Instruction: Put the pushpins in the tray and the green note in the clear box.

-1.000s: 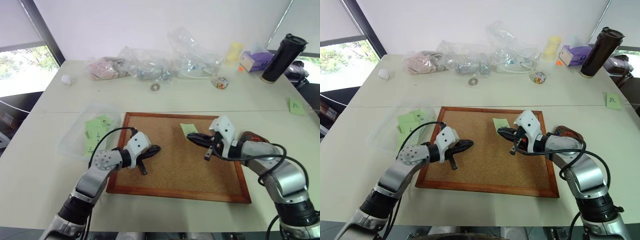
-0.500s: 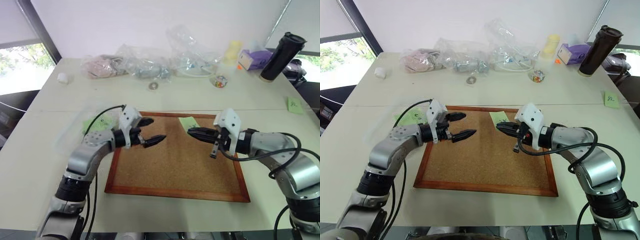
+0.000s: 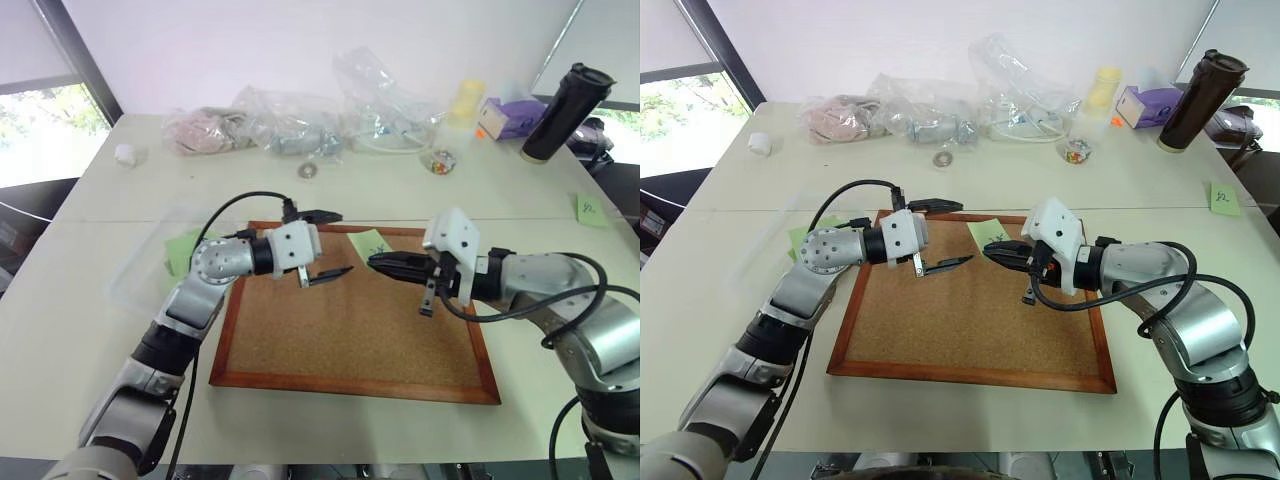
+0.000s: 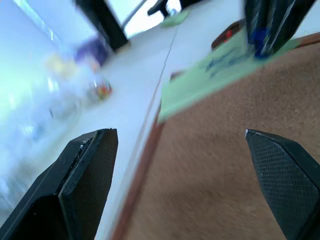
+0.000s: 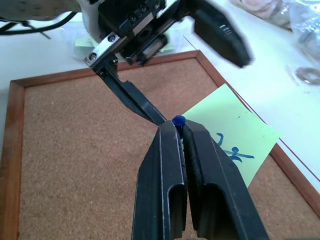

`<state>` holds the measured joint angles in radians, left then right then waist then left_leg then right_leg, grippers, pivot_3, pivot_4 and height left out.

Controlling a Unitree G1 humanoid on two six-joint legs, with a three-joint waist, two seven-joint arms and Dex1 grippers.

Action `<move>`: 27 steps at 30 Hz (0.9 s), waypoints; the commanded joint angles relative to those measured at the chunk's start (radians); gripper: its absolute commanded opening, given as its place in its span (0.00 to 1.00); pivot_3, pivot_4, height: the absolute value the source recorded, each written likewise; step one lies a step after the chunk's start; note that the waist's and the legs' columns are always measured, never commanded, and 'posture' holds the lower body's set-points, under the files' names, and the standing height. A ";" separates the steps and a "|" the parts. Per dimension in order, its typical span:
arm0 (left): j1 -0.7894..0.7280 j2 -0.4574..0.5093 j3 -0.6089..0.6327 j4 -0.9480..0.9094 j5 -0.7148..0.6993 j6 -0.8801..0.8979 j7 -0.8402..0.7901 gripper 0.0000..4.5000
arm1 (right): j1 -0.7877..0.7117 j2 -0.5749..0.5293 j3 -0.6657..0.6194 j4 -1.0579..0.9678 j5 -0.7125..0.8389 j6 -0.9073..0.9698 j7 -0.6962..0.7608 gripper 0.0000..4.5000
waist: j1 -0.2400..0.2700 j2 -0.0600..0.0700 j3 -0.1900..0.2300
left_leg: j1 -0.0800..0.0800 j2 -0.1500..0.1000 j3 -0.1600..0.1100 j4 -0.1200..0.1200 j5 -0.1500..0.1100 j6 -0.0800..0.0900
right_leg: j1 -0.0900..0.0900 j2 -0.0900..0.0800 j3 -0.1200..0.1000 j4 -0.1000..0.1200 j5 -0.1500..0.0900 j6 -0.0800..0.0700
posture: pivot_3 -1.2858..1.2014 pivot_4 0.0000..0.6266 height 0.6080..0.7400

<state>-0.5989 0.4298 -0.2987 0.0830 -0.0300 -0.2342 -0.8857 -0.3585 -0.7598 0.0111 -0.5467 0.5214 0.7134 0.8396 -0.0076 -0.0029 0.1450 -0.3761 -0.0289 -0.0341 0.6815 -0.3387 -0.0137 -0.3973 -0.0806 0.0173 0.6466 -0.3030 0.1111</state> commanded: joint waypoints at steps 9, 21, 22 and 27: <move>-0.076 -0.040 -0.005 0.099 0.017 -0.237 -0.030 0.79 | -0.043 -0.010 0.008 -0.028 0.013 0.001 0.003 0.00 | -0.001 0.000 0.000 | 0.000 0.000 0.000 0.000 0.000 0.000 | 0.000 0.001 -0.001 0.001 0.000 0.000 | 0.52 0.24 1.00; -0.091 -0.050 -0.024 0.157 0.041 -0.295 -0.047 0.01 | -0.051 -0.006 -0.002 -0.046 0.031 0.024 -0.016 0.00 | -0.002 -0.001 0.000 | 0.000 0.000 0.000 0.001 0.000 0.000 | 0.000 0.001 -0.002 0.001 0.000 0.000 | 0.52 0.24 1.00; -0.091 -0.048 -0.025 0.159 0.044 -0.301 -0.047 0.01 | -0.052 -0.006 -0.004 -0.045 0.030 0.024 -0.017 0.00 | -0.002 -0.001 0.000 | 0.000 0.000 0.000 0.001 0.000 0.000 | 0.000 0.001 -0.002 0.001 0.000 0.000 | 0.52 0.24 1.00; -0.090 -0.022 -0.038 0.178 0.072 -0.349 -0.063 0.01 | -0.075 -0.003 -0.032 -0.032 0.045 0.035 -0.029 0.00 | -0.002 -0.001 0.000 | 0.000 0.000 0.000 0.001 0.000 0.000 | 0.000 0.001 -0.002 0.001 0.000 0.000 | 0.52 0.24 1.00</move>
<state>-0.6654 0.3999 -0.3316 0.2724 0.0284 -0.5396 -0.9383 -0.4018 -0.7620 0.0250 -0.5544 0.5488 0.7553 0.8210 -0.0101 -0.0035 0.1454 -0.3761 -0.0290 -0.0341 0.6820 -0.3387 -0.0135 -0.3975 -0.0793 0.0155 0.6479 -0.3029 0.1113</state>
